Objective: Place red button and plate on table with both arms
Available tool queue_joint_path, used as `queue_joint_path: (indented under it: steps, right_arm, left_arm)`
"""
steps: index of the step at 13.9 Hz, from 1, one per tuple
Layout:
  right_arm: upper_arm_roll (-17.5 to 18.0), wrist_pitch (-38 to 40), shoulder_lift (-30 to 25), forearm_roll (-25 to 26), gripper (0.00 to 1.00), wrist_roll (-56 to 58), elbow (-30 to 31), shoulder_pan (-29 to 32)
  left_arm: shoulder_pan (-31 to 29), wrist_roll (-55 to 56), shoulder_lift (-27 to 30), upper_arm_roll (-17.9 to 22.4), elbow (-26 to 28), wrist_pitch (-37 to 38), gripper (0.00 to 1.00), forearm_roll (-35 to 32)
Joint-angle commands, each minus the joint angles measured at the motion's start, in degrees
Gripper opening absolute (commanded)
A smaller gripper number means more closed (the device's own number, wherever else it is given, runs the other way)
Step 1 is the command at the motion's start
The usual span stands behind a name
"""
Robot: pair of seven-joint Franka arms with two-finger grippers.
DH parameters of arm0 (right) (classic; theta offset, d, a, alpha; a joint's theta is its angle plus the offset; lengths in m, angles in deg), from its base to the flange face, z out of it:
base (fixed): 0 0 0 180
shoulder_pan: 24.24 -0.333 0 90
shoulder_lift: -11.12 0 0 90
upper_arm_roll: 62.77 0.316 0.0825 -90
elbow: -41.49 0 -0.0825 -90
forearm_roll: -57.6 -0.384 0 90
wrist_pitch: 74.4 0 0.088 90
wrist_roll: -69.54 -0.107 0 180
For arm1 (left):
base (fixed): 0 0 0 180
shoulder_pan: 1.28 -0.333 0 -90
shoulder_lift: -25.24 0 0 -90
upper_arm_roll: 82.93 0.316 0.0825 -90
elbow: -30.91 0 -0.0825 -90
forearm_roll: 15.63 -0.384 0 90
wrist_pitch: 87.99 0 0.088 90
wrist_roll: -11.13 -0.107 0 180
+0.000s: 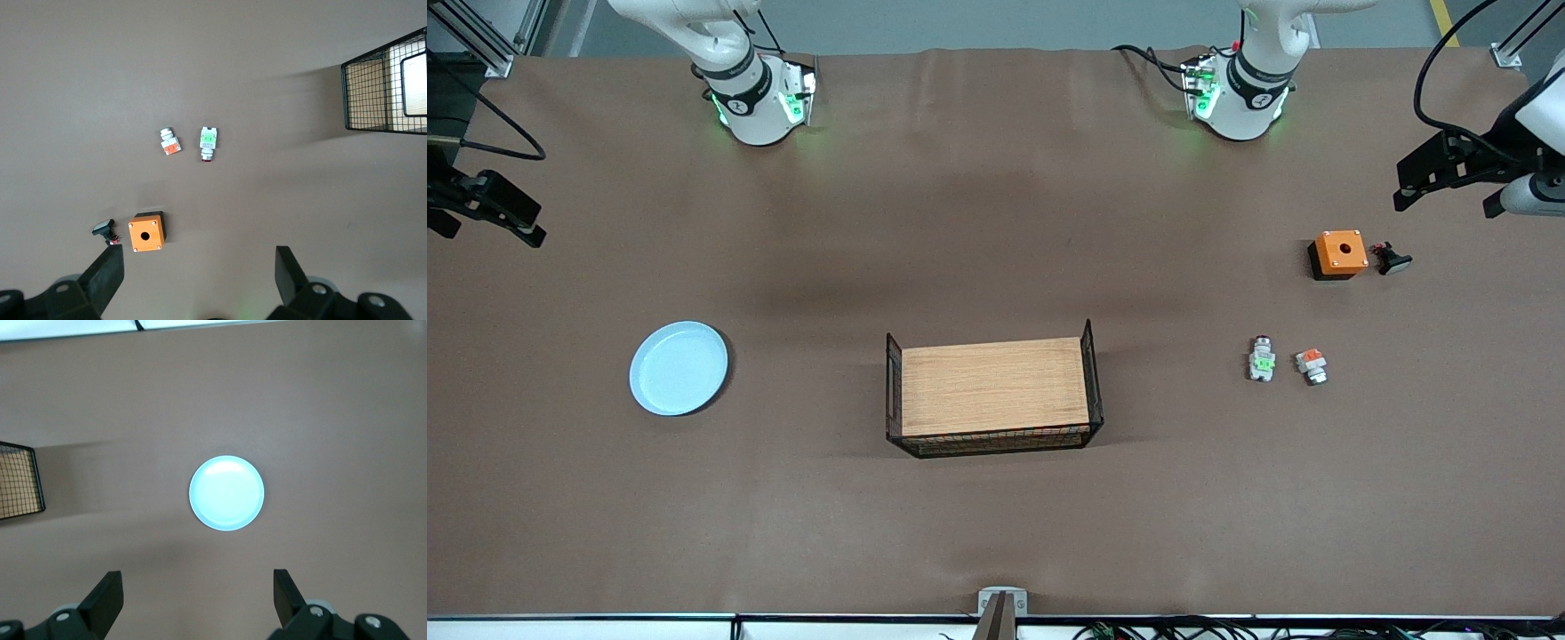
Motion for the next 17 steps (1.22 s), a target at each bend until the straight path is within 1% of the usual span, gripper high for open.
queue_joint_path:
  steps: [1,5,10,13,15,16,17]
  right_arm:
    - [-0.63,-0.19,1.20,1.45,0.99,-0.10,-2.19,-0.50]
    - [-0.55,-1.60,1.20,1.02,0.99,-0.10,-2.19,-0.50]
    - [-0.55,-1.51,1.12,0.40,0.99,-0.54,-2.19,-0.77]
    - [-0.55,-1.16,1.03,0.49,1.00,3.13,-2.19,-0.94]
    - [-0.37,-1.25,1.12,-0.65,1.00,5.00,-2.11,-0.94]
    - [-0.46,-1.07,1.03,-2.31,1.00,5.09,-2.19,-1.03]
    - [-0.46,-0.99,1.03,-2.41,1.00,5.09,-2.11,-1.03]
  left_arm:
    - [0.03,0.20,1.05,-0.22,1.09,-0.65,1.00,-0.03]
    - [0.03,0.20,0.96,-0.22,1.09,-0.74,1.00,-0.03]
    - [0.03,0.29,0.96,-0.22,1.09,-0.83,1.00,-0.03]
    - [0.03,0.29,0.96,-0.22,1.09,-0.92,1.00,-0.03]
    - [0.03,0.29,0.96,-0.22,1.09,-0.92,1.00,-0.03]
    - [0.03,0.29,0.96,-0.22,1.09,-0.92,1.00,-0.03]
    - [0.03,0.37,0.96,-0.22,1.09,-0.92,1.00,-0.03]
